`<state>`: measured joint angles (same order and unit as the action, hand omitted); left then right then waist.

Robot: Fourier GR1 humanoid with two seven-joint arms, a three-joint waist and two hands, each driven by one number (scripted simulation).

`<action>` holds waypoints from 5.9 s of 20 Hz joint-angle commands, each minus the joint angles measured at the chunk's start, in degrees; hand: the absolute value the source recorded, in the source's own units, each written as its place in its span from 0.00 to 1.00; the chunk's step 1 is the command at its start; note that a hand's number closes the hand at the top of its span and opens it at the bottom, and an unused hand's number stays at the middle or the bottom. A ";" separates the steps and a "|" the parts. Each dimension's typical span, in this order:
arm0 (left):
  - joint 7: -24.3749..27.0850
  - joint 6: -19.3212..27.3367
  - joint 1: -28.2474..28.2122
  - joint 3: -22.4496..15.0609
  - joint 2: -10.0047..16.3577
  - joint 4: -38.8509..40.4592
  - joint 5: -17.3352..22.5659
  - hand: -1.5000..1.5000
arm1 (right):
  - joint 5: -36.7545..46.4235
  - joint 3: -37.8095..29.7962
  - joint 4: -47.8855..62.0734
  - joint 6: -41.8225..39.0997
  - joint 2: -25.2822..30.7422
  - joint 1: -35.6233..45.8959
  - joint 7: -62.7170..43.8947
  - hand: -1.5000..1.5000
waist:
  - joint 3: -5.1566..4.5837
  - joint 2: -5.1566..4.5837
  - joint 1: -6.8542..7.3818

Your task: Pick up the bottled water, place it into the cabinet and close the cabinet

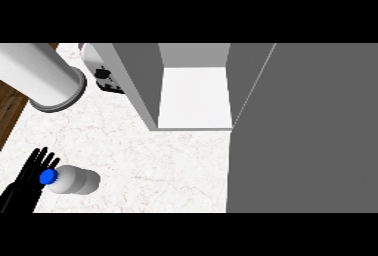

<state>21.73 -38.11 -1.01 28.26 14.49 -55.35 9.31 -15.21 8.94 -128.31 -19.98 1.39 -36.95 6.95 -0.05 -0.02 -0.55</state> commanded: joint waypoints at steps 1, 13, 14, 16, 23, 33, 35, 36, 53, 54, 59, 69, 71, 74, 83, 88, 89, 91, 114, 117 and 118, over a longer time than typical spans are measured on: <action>5.86 -2.23 6.06 0.41 3.33 14.98 -2.03 0.00 | 1.27 1.38 -0.26 0.26 -0.84 -1.25 1.03 0.00 | -0.07 -0.08 -0.46; 17.54 -2.60 11.77 -3.00 6.07 30.80 -6.17 0.00 | -0.84 -0.44 -0.24 -1.77 0.65 -1.22 2.42 0.00 | -0.09 -0.13 -0.41; 15.74 -0.06 13.66 -4.17 3.20 28.91 -6.29 0.00 | 3.18 1.38 1.37 0.46 -0.82 0.57 1.61 0.00 | -0.07 -0.12 -0.26; 18.93 -1.01 14.24 -4.06 4.48 33.50 -7.01 0.00 | -0.21 0.52 0.33 0.56 -0.03 1.65 -1.25 0.00 | -0.15 -0.27 -0.38; 17.70 -4.88 15.33 -4.01 3.74 34.50 -4.29 0.00 | -2.05 -2.44 1.09 -0.01 1.65 2.12 -0.44 0.00 | -0.11 -0.22 -0.33; 13.72 -7.65 17.69 -4.82 0.99 36.00 -1.69 0.00 | 1.00 3.49 0.55 2.02 -1.16 1.98 -1.85 0.00 | -0.16 -0.25 -0.59; 12.62 -8.69 17.72 -5.38 -0.95 34.14 -0.82 0.00 | 1.54 1.28 3.03 2.06 -0.80 3.17 -0.53 0.00 | -0.06 -0.11 -0.15; 13.72 -8.70 17.45 -5.81 -1.01 34.20 -1.34 0.00 | 0.42 1.39 2.32 -0.22 0.68 0.06 0.42 0.00 | -0.10 -0.10 -0.75; 16.80 -6.06 16.46 -9.17 -2.84 29.34 -0.94 1.00 | 0.74 -0.20 5.63 -0.27 0.94 1.50 3.09 0.00 | -0.01 -0.03 -0.15; 17.16 -4.93 15.67 -8.86 -3.37 30.15 -0.56 1.00 | 0.41 0.59 3.03 1.29 0.72 2.09 -0.19 0.00 | -0.03 -0.05 -0.01; 18.51 2.34 15.71 -6.05 -5.09 29.45 2.47 1.00 | 2.85 2.39 4.15 0.24 -0.28 -0.33 4.58 0.00 | 0.00 0.04 -0.05; 13.61 2.44 14.05 -6.17 -7.99 22.43 8.54 1.00 | -0.94 -1.25 3.81 1.24 1.53 2.98 0.41 0.00 | 0.07 0.15 0.49; 8.45 5.40 15.44 -6.90 -9.89 18.20 10.27 1.00 | 1.47 2.21 2.80 1.10 0.89 0.76 0.67 0.00 | 0.10 0.23 0.51; 7.63 4.48 11.38 -8.41 -11.03 12.52 11.60 1.00 | 1.79 3.79 2.59 2.87 -0.47 2.73 -0.95 0.00 | 0.08 0.20 0.67; -6.52 12.81 8.21 -15.39 -14.39 -6.42 15.59 1.00 | 0.35 3.46 1.14 3.12 0.12 2.65 -1.42 0.00 | 0.08 0.17 0.53; -8.54 23.40 3.72 -26.56 -14.46 -20.37 17.32 1.00 | 0.23 2.49 3.11 2.34 1.22 2.85 0.07 0.00 | 0.10 0.26 0.60; -9.22 22.87 5.38 -24.88 -14.47 -19.33 17.53 1.00 | 0.09 4.96 1.46 1.83 1.15 -0.80 -0.02 0.00 | 0.07 0.20 0.30; -10.62 30.08 9.86 -28.59 -14.48 -19.02 17.43 1.00 | 3.21 7.54 4.58 2.73 -0.29 0.52 1.89 0.00 | 0.07 0.17 0.09; -11.54 62.14 42.36 -40.69 -14.48 -3.69 10.27 1.00 | 1.67 5.77 9.60 3.25 0.04 5.57 2.55 0.00 | 0.05 -0.33 -1.38; -10.90 65.39 45.90 -41.92 -14.49 0.62 9.85 1.00 | 1.51 5.16 10.10 3.75 -0.01 8.57 1.45 0.00 | 0.05 -0.47 -1.59; -9.81 63.72 48.07 -38.41 -14.01 4.31 9.16 1.00 | 0.79 5.63 6.86 3.29 0.78 4.54 1.48 0.00 | 0.04 -0.47 -1.95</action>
<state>11.20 25.99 36.89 -14.12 0.20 -61.03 19.55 -14.38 13.70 -119.94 -16.64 2.02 -30.63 8.48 -0.05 0.04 -1.37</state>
